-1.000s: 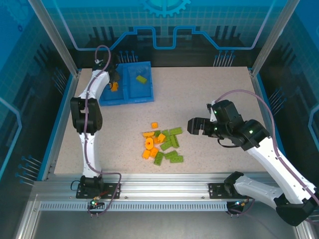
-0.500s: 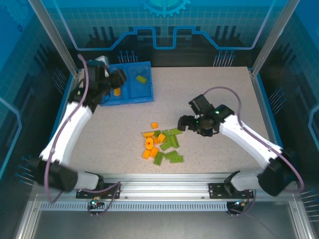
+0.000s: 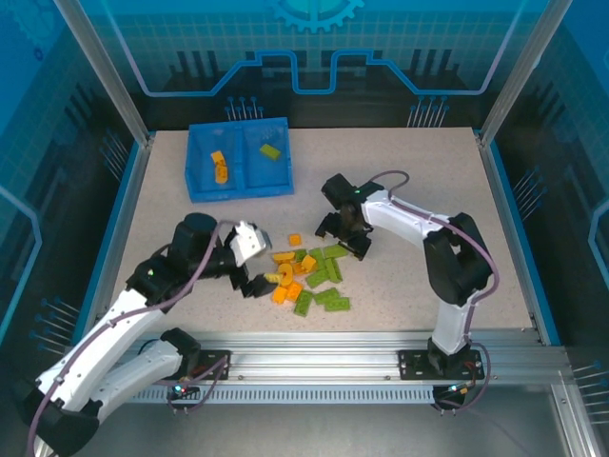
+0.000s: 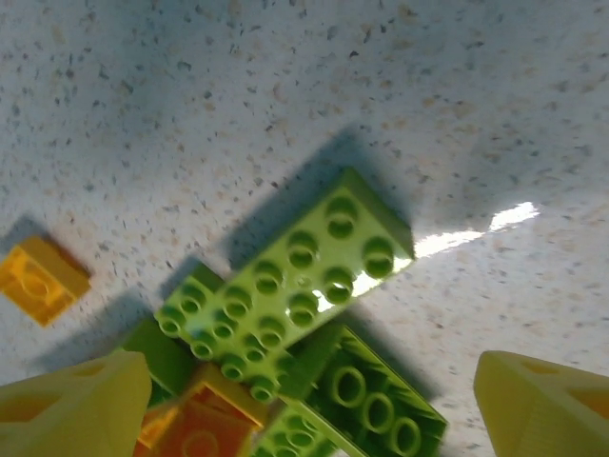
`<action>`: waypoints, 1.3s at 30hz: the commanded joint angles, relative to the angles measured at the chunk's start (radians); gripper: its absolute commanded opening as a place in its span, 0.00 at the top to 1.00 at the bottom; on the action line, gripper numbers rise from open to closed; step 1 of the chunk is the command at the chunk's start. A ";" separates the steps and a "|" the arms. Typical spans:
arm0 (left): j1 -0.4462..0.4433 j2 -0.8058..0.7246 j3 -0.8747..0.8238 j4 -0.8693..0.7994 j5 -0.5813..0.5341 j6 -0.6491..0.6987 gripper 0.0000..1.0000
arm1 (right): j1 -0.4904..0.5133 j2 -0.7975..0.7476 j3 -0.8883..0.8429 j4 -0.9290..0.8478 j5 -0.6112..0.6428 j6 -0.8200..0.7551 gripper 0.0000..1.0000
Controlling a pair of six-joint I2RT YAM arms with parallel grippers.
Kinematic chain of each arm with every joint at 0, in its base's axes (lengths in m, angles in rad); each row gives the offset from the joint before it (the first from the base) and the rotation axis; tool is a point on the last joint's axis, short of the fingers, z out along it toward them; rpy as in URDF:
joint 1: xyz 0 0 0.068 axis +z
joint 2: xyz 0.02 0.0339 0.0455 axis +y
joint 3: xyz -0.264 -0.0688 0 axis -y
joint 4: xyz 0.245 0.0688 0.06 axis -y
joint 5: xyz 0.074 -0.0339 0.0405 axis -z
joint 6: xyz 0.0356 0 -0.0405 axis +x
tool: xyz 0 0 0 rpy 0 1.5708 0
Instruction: Sort the legos into containers by color
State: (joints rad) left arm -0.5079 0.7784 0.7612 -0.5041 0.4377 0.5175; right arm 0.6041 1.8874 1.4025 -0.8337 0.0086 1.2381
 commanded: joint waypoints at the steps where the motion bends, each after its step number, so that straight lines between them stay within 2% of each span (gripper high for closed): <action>1: -0.006 -0.024 -0.074 -0.013 0.140 0.299 0.01 | 0.012 0.071 0.058 -0.025 0.000 0.077 0.14; 8: -0.006 0.014 -0.084 -0.009 0.164 0.347 0.01 | 0.011 0.150 0.085 -0.036 0.037 0.095 0.29; 13: -0.005 0.019 -0.104 0.062 0.139 0.286 0.01 | -0.001 0.149 0.009 -0.007 0.036 0.135 0.40; 15: -0.006 0.025 -0.108 0.076 0.128 0.276 0.01 | -0.007 0.142 -0.022 0.006 0.038 0.145 0.41; 19: -0.003 0.032 -0.109 0.094 0.116 0.270 0.01 | -0.015 0.127 -0.048 0.004 0.043 0.137 0.34; 22: -0.004 0.031 -0.112 0.116 0.110 0.259 0.01 | -0.026 0.117 -0.068 0.023 0.048 0.126 0.42; 26: -0.004 0.019 -0.120 0.143 0.077 0.245 0.01 | -0.054 0.070 -0.101 0.057 0.084 0.087 0.62; 27: -0.005 0.011 -0.125 0.153 0.067 0.243 0.01 | -0.059 0.050 -0.105 0.066 0.099 0.066 0.64; 30: -0.004 -0.021 -0.148 0.215 0.015 0.209 0.01 | -0.061 -0.035 -0.086 0.082 0.177 -0.055 0.67; 34: 0.001 -0.040 -0.130 0.271 -0.106 0.097 0.01 | -0.019 -0.176 -0.046 0.178 0.281 -0.318 0.67; 37: 0.035 -0.031 -0.100 0.319 -0.171 -0.020 0.01 | 0.042 -0.223 0.011 0.275 0.251 -0.595 0.67; 39: 0.081 -0.027 -0.086 0.374 -0.195 -0.144 0.01 | 0.099 -0.206 0.086 0.297 0.232 -0.778 0.67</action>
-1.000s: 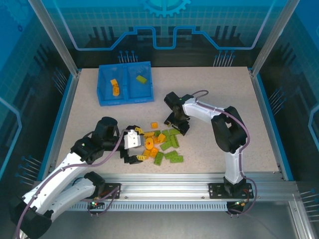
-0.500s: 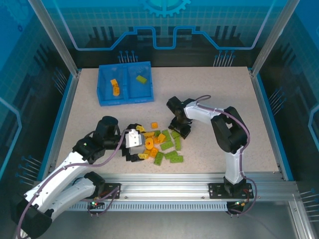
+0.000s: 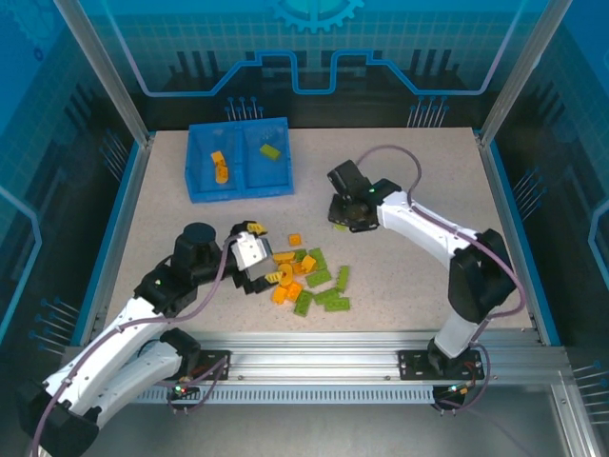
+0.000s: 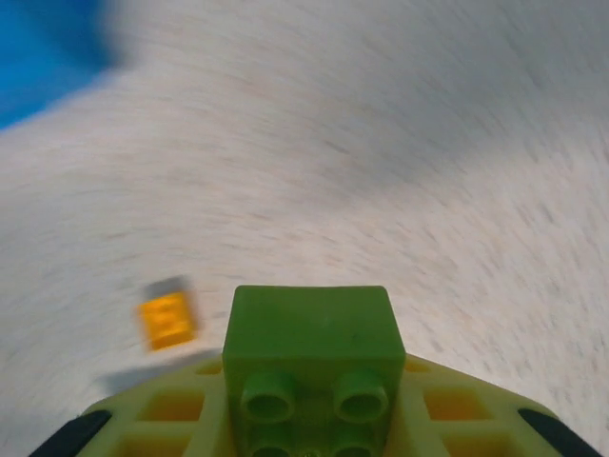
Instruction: Sort the legos into containers by color
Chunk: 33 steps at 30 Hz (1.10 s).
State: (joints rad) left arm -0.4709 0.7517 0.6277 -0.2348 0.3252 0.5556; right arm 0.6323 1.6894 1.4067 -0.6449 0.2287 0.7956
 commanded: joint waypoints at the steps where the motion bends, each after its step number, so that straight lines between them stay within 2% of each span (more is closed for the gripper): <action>1: 0.074 0.001 0.056 0.139 -0.111 -0.263 0.01 | 0.100 0.014 0.128 0.103 0.027 -0.404 0.67; 3: 0.130 0.006 0.079 0.163 -0.165 -0.398 0.01 | 0.143 0.073 0.241 0.085 0.056 -0.513 0.67; 5: 0.187 0.014 0.113 0.133 -0.220 -0.453 0.01 | 0.177 0.156 0.361 0.068 0.098 -0.592 0.66; 8: 0.232 0.039 0.171 0.044 -0.416 -0.522 0.01 | 0.195 0.320 0.554 0.043 0.158 -0.649 0.66; 11: 0.244 0.054 0.214 -0.031 -0.540 -0.531 0.01 | 0.195 0.500 0.758 0.023 0.268 -0.687 0.67; 13: 0.245 0.043 0.209 -0.033 -0.573 -0.530 0.01 | 0.190 0.603 0.868 0.036 0.307 -0.716 0.67; 19: 0.249 -0.007 0.173 -0.007 -0.728 -0.551 0.01 | 0.162 0.903 1.228 0.054 0.325 -0.780 0.67; 21: 0.249 -0.008 0.171 -0.009 -0.745 -0.545 0.01 | 0.144 0.984 1.334 0.048 0.304 -0.778 0.68; 23: 0.249 -0.005 0.169 -0.003 -0.743 -0.531 0.01 | 0.128 1.041 1.385 0.069 0.293 -0.776 0.68; 27: 0.250 0.003 0.167 0.003 -0.747 -0.523 0.01 | 0.108 1.069 1.371 0.121 0.215 -0.754 0.63; 33: 0.250 0.025 0.169 0.008 -0.741 -0.531 0.01 | 0.101 1.076 1.397 0.128 0.152 -0.721 0.47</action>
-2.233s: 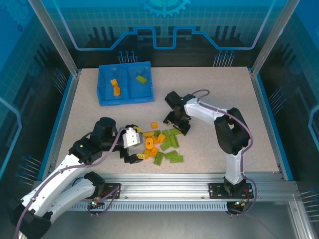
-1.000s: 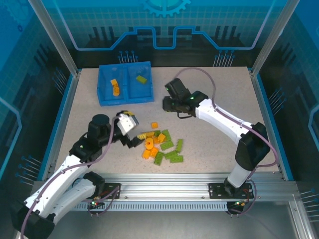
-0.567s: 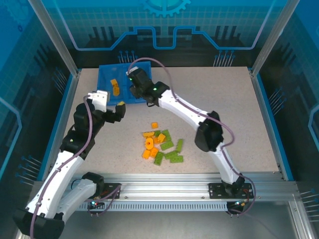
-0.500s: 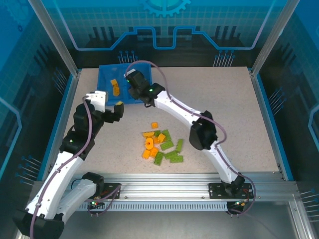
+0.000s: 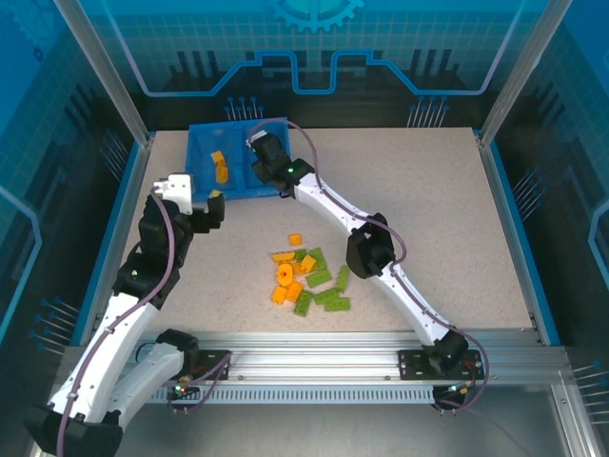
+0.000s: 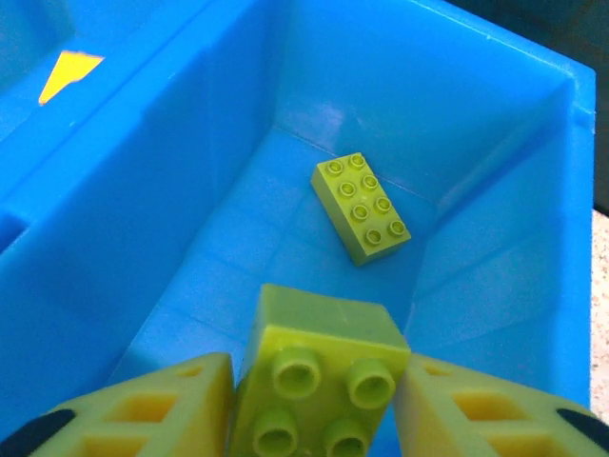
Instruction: Sort the legos into containers by color
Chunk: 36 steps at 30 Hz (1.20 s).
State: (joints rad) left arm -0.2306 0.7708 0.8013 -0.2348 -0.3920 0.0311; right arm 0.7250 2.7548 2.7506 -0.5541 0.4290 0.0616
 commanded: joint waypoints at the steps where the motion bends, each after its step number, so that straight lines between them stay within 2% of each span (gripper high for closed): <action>1: 0.011 0.011 -0.002 0.006 -0.026 -0.007 0.01 | 0.008 0.000 0.055 0.034 -0.050 0.014 0.45; 6: 0.017 0.027 0.000 0.003 -0.025 -0.012 0.01 | 0.016 -0.086 0.040 -0.005 -0.058 0.030 0.44; 11: 0.020 0.051 0.004 -0.003 -0.025 -0.023 0.01 | 0.019 -0.234 -0.019 -0.053 -0.078 0.074 0.44; 16: 0.027 0.096 0.027 -0.050 0.070 -0.074 0.01 | 0.014 -0.436 -0.081 -0.274 -0.154 0.125 0.39; 18: 0.027 0.130 0.069 -0.115 0.183 -0.130 0.01 | 0.013 -0.555 -0.205 -0.325 -0.209 0.120 0.37; 22: 0.025 0.250 0.218 -0.351 0.396 -0.382 0.02 | 0.007 -0.865 -0.559 -0.345 -0.358 0.100 0.29; 26: 0.002 0.332 0.188 -0.401 0.507 -0.664 0.08 | -0.004 -1.139 -0.883 -0.339 -0.431 0.143 0.18; 28: -0.063 0.369 0.161 -0.389 0.507 -0.749 0.09 | -0.014 -1.255 -1.024 -0.329 -0.438 0.199 0.14; 31: -0.192 0.437 0.147 -0.368 0.432 -0.818 0.09 | -0.028 -1.374 -1.193 -0.318 -0.425 0.291 0.07; 34: -0.256 0.546 0.163 -0.362 0.422 -0.888 0.08 | -0.046 -1.422 -1.292 -0.317 -0.434 0.359 0.00; 36: -0.279 0.620 0.173 -0.354 0.393 -0.907 0.08 | -0.051 -1.427 -1.321 -0.316 -0.454 0.382 0.00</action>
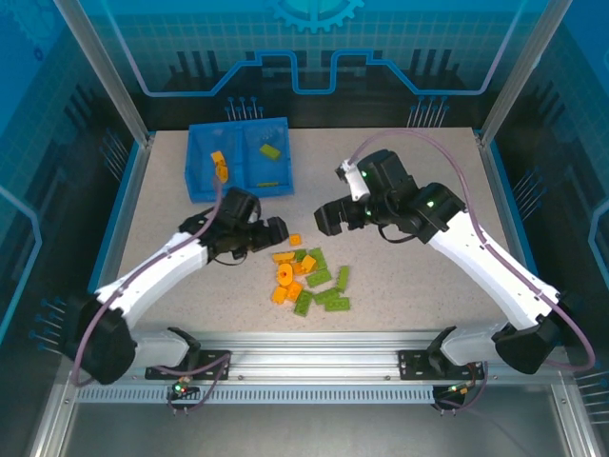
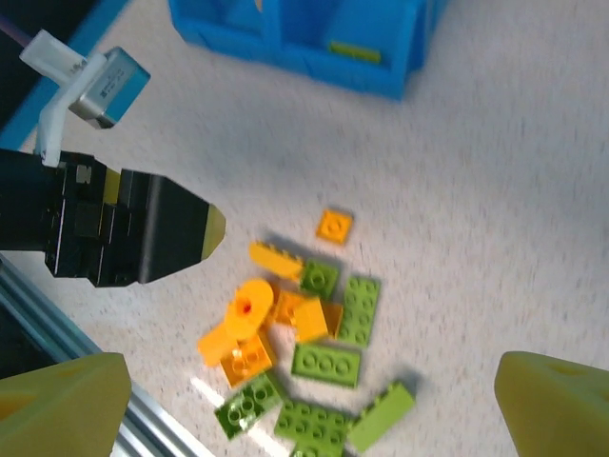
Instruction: Sort the legos into containers by color
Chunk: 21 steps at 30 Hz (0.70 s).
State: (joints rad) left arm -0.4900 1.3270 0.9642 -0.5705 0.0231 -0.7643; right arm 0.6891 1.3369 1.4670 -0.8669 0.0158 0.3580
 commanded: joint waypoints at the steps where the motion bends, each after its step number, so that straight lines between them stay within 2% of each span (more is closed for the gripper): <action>1: -0.028 0.095 0.013 -0.018 -0.039 -0.124 0.08 | -0.017 -0.007 -0.043 -0.004 -0.048 0.094 0.00; 5: -0.031 0.183 0.010 0.002 -0.024 -0.151 0.07 | -0.020 0.007 -0.043 -0.013 -0.050 0.111 0.00; 14: -0.031 0.334 0.011 0.077 0.043 -0.122 0.06 | -0.027 0.016 -0.033 -0.028 -0.033 0.115 0.00; 21: -0.029 0.395 0.031 0.080 0.022 -0.104 0.13 | -0.028 0.001 -0.042 -0.048 -0.012 0.120 0.00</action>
State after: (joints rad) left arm -0.5156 1.6814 0.9798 -0.4805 0.0502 -0.8730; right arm 0.6731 1.3464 1.4208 -0.8818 -0.0074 0.4629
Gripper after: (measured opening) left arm 0.874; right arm 0.999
